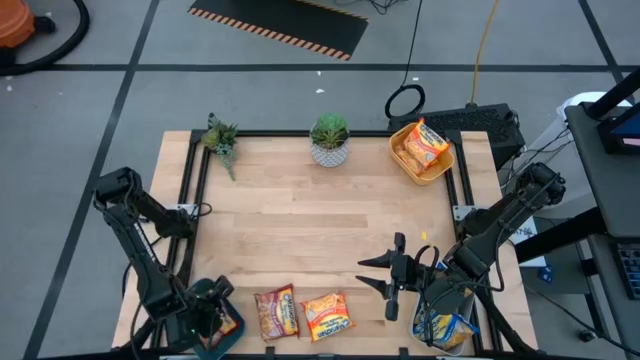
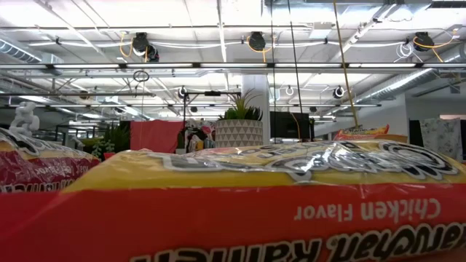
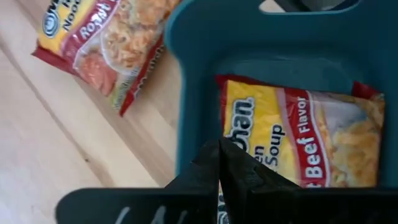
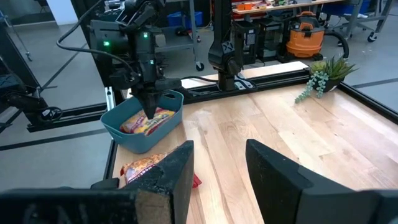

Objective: Sort Maruchan noodles
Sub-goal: Put the right red noodle pack into the blue bin, then put the orange noodle pack into the yellow bin

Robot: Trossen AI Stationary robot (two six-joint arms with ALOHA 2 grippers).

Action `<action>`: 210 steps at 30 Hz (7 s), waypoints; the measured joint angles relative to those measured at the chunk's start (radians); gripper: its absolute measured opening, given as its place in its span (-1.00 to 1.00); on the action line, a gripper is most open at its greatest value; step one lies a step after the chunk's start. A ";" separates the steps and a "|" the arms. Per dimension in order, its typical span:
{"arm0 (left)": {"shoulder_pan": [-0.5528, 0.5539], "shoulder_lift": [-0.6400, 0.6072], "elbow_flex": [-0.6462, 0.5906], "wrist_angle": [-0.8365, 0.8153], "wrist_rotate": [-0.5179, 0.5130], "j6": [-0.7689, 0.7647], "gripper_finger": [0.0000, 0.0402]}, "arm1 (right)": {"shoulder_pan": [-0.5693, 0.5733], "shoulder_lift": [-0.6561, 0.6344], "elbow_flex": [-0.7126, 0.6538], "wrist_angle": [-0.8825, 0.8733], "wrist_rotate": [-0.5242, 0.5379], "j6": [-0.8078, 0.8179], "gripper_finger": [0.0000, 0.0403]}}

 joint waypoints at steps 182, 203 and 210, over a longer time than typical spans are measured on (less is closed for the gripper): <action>0.510 0.077 0.230 0.598 -0.335 0.044 -0.25 | -0.168 0.048 -0.359 0.478 -0.306 -0.510 -1.00; 0.554 0.137 0.231 0.620 -0.298 0.068 0.33 | -0.147 0.048 -0.359 0.493 -0.315 -0.531 -1.00; 0.586 0.166 0.231 0.619 -0.169 0.021 0.53 | -0.129 0.048 -0.359 0.494 -0.318 -0.536 -1.00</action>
